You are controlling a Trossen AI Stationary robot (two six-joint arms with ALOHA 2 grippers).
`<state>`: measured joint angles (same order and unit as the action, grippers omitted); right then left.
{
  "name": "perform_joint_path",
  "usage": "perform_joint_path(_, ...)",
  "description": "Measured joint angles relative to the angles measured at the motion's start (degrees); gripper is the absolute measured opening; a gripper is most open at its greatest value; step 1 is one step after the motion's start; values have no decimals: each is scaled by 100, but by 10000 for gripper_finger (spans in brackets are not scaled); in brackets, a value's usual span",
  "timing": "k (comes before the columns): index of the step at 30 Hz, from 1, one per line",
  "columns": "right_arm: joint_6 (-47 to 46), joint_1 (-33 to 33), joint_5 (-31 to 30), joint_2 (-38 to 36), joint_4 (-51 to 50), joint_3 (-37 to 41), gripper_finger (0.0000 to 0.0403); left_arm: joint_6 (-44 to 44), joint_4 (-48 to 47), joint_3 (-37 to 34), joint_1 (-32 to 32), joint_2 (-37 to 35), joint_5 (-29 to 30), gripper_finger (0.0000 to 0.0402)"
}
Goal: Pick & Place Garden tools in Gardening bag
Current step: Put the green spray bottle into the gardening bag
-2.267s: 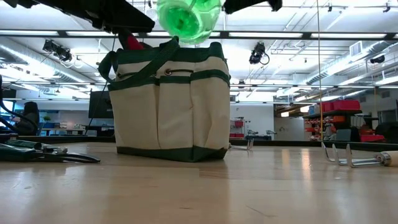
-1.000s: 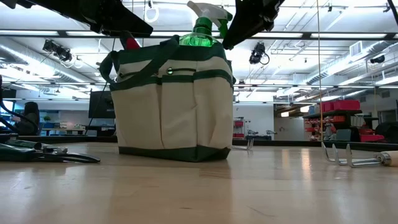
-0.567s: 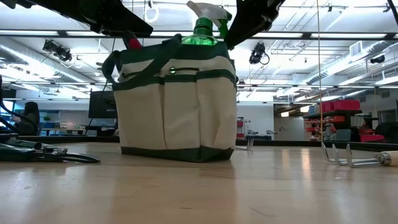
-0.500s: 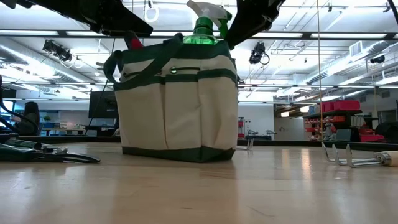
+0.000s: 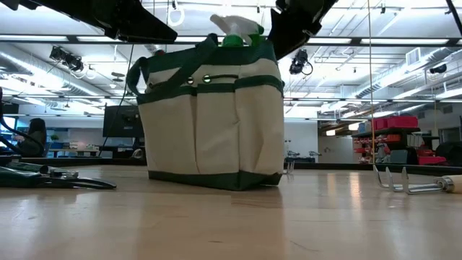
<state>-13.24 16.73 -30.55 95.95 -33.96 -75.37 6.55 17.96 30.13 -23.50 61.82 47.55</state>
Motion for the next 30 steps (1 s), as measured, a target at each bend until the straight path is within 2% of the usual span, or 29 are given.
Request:
perform_joint_path(25,55,214,-4,241,162,48,4,-35,-31,0,0,0,-2,270)
perform_joint_path(30,155,227,17,241,161,48,16,-37,-31,0,1,0,0,270)
